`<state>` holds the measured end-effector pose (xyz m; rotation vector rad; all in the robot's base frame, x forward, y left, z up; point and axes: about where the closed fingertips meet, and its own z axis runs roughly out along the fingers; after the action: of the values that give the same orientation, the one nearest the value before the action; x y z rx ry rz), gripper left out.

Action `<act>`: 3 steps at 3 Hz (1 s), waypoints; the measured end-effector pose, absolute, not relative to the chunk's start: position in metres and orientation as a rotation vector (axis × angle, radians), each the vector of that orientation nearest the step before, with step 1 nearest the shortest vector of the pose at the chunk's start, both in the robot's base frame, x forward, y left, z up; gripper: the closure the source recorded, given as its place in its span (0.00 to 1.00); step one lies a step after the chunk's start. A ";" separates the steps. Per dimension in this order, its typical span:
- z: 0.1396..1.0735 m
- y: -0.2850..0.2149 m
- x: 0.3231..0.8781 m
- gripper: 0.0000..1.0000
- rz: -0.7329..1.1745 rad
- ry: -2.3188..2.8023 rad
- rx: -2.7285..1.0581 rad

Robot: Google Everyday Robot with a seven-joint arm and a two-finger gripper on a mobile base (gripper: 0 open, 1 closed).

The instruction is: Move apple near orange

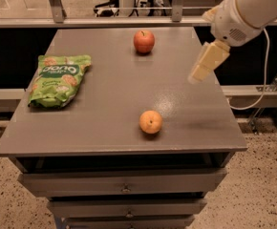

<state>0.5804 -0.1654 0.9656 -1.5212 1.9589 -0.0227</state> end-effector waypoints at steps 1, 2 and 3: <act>0.956 -0.148 0.629 0.00 0.046 1.900 -1.439; 0.936 -0.127 0.682 0.00 0.149 1.868 -1.348; 0.935 -0.128 0.674 0.00 0.145 1.874 -1.359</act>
Offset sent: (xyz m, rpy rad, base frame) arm 0.1584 0.0636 -0.0421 0.3643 -0.0570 -0.0340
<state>0.6741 -0.1276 0.9353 -1.3592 1.8737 0.1454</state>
